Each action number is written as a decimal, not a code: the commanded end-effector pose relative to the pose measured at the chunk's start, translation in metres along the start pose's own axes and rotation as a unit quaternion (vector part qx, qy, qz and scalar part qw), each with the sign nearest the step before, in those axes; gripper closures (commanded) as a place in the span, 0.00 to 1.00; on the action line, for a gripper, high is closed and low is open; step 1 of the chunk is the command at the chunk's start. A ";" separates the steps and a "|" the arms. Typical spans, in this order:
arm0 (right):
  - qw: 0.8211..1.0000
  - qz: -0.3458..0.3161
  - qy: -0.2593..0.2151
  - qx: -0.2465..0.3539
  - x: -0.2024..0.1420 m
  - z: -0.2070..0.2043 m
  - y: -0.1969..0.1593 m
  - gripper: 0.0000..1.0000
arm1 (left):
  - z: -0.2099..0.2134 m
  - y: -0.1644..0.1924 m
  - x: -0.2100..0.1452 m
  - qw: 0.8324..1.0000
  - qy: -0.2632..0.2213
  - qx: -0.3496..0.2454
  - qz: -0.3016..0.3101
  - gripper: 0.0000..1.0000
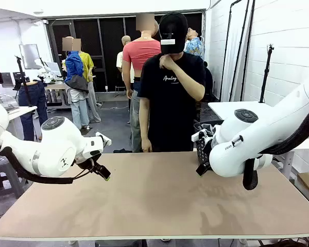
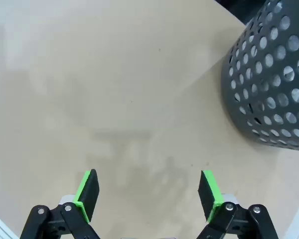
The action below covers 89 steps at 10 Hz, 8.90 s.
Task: Fold the training pants.
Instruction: Grab both ends of the Training pants handed by a person.
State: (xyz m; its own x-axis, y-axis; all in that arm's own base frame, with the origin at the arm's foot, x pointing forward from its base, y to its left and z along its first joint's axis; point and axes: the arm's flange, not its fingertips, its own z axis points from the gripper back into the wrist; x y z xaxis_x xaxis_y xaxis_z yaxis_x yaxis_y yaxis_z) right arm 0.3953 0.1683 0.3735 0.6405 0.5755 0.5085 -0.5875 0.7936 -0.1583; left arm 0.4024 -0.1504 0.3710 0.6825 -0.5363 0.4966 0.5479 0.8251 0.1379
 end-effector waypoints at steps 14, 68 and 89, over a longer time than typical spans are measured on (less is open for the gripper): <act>1.000 0.000 0.000 0.000 0.000 0.000 0.000 0.00 | 0.000 0.000 0.000 1.000 0.000 0.000 0.000 0.00; 0.997 0.003 -0.073 -0.021 0.021 0.183 -0.004 0.00 | 0.201 -0.048 0.031 0.996 -0.057 0.047 -0.042 0.00; 0.997 0.003 -0.073 -0.021 0.021 0.183 -0.004 0.00 | 0.201 -0.048 0.031 0.996 -0.057 0.047 -0.042 0.00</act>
State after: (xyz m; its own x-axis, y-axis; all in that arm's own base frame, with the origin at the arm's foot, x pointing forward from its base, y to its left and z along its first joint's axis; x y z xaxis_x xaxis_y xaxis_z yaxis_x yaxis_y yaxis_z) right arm 0.3198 0.1420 0.5400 0.5555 0.5489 0.6247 -0.5674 0.7993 -0.1978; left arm 0.2982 -0.1731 0.5518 0.5839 -0.5685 0.5796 0.5364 0.8060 0.2502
